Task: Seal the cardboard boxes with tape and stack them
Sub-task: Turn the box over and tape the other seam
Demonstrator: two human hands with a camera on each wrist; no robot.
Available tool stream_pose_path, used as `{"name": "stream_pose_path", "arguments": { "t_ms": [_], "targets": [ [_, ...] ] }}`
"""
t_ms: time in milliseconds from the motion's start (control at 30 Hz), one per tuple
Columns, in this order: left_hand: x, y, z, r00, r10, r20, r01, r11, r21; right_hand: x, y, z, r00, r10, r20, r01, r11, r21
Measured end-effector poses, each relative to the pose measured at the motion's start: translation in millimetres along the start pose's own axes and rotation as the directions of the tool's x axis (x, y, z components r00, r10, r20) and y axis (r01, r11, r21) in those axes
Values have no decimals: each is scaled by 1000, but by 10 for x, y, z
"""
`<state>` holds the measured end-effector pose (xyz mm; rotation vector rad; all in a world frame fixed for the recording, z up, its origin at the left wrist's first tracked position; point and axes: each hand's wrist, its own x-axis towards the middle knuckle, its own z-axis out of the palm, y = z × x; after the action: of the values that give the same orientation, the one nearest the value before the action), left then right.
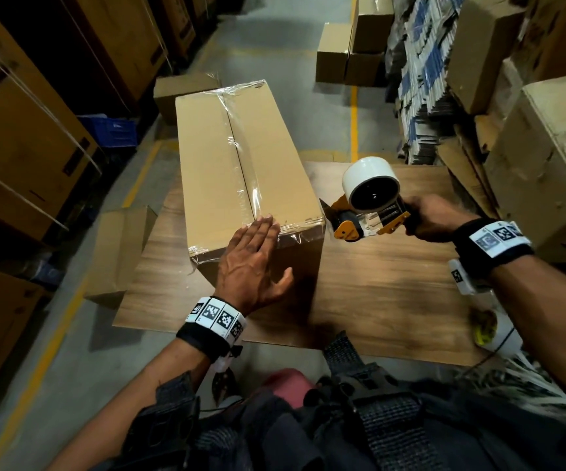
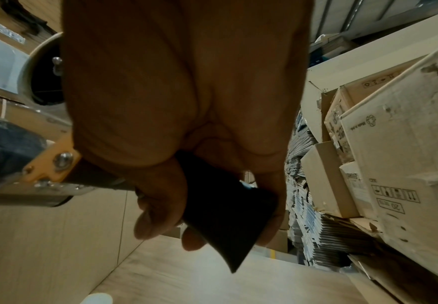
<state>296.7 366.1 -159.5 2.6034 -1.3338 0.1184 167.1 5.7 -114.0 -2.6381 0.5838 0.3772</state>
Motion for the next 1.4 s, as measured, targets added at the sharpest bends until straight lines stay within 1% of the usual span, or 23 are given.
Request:
{"name": "stream_pose_path", "arguments": {
  "t_ms": [100,133,167,200,233,267,333,400,433,500,567,633,700,767,833,900,933,1033,1167,1200,1233,1333,1400],
  "targets": [
    [-2,-11,14,1000,-3,6,4,1000,-7,1,-72,22,999,6,-33,-7,1000,-16],
    [-8,-8,10,1000,-2,9,2,1000,-9,-17,-63,38,998,20,-51,-23,998,-50],
    [-10,-9,4,1000,-1,-2,1,1000,-11,-41,-8,58,997,45,-56,-52,991,-126],
    [-11,-14,0,1000,4,-14,-4,1000,-11,-89,58,71,998,61,-35,-67,973,-222],
    [-26,-19,-4,1000,12,-13,-12,1000,-12,-132,184,139,998,68,-6,-68,962,-265],
    [-41,-23,-2,1000,15,-8,-15,1000,-18,-179,302,212,997,78,23,-70,967,-244],
    [-14,-28,12,1000,10,-13,-11,1000,-27,-286,443,320,997,37,63,-34,998,-50],
    [-3,-24,14,1000,-4,0,4,999,-34,-320,533,458,999,36,12,-37,990,133],
    [-13,-23,-4,1000,-5,23,5,1000,-25,-332,549,526,997,76,-7,-73,982,173],
    [4,-19,-82,995,2,100,-2,1000,-2,-324,651,726,992,125,5,-123,967,221],
    [53,7,-204,986,-5,167,1,1000,23,-355,684,929,988,152,28,-153,929,337],
    [156,36,-337,982,4,191,-8,1000,23,-436,606,1075,986,162,29,-157,880,448],
    [327,41,-477,980,49,193,-40,998,-55,-475,575,1227,978,204,37,-194,836,513],
    [571,21,-594,972,132,194,-97,980,-176,-483,573,1372,965,258,49,-239,787,569],
    [861,19,-673,937,258,234,-198,947,-252,-456,599,1485,955,289,62,-264,739,620],
    [1164,59,-709,868,380,319,-294,912,-287,-425,635,1558,953,294,71,-271,725,633],
    [1297,84,-714,827,418,375,-324,901,-289,-406,653,1592,953,292,80,-273,714,645],
    [1578,207,-721,732,452,510,-399,891,-218,-360,715,1644,952,284,111,-282,681,676],
    [1774,328,-664,616,503,606,-516,839,-172,-307,784,1702,950,270,155,-301,671,677],
    [1807,353,-631,594,508,624,-552,821,-143,-303,794,1715,951,262,167,-303,661,687],
    [1836,372,-595,584,502,638,-587,804,-95,-296,805,1728,949,256,181,-308,649,696],
    [1873,383,-501,588,449,673,-639,767,47,-287,825,1770,940,264,215,-336,620,709],
    [1889,364,-481,565,439,698,-643,765,40,-300,821,1781,929,283,240,-367,611,701]
  ]
}}
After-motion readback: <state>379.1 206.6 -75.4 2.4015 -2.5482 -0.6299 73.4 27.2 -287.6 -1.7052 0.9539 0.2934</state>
